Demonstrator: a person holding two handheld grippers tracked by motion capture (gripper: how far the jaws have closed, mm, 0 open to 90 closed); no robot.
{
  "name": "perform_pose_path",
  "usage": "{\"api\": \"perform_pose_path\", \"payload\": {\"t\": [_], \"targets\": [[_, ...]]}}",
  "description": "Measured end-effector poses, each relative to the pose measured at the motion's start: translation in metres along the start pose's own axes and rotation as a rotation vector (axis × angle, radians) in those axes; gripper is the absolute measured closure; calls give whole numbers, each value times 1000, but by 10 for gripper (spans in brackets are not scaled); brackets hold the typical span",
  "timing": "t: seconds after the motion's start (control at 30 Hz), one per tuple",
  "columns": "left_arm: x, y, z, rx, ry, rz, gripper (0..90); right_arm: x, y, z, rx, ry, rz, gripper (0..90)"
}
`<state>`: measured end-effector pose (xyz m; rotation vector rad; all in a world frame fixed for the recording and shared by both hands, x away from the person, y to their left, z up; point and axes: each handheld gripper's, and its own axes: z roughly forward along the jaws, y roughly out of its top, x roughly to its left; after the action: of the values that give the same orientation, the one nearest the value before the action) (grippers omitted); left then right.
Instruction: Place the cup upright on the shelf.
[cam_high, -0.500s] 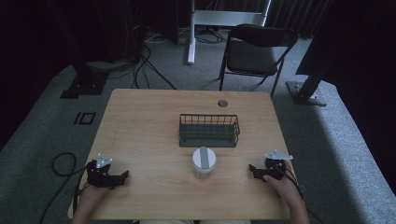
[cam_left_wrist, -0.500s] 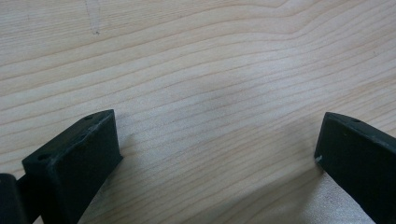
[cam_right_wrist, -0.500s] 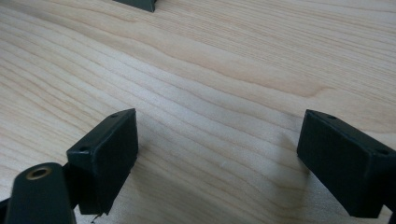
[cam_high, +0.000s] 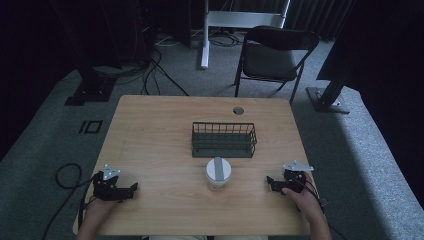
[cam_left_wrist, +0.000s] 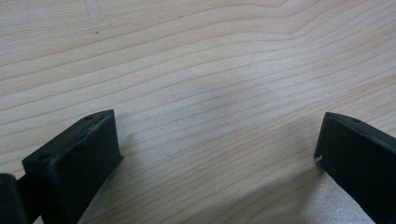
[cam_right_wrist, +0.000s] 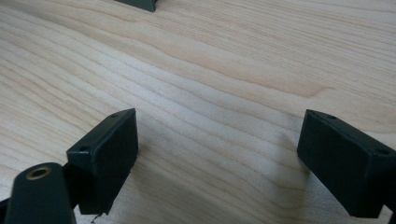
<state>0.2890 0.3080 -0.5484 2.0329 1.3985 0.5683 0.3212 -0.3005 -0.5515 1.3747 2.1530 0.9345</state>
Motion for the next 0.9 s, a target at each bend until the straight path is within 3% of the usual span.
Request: {"api": "perform_pose_path", "payload": {"t": [0.23,0.43,0.53,0.63,0.9], "targets": [[0,0,0,0,0,0,2,0,0,0,0,6,-4,120],[0,0,0,2,0,1,2,-2,0,-1,-16,54,20,120],[0,0,0,2,0,1,2,-2,0,-1,-15,33,-4,120],[0,0,0,2,0,0,1,1,1,-2,-26,66,0,120],[0,0,0,2,0,1,2,8,8,-5,-47,89,-33,121]]}}
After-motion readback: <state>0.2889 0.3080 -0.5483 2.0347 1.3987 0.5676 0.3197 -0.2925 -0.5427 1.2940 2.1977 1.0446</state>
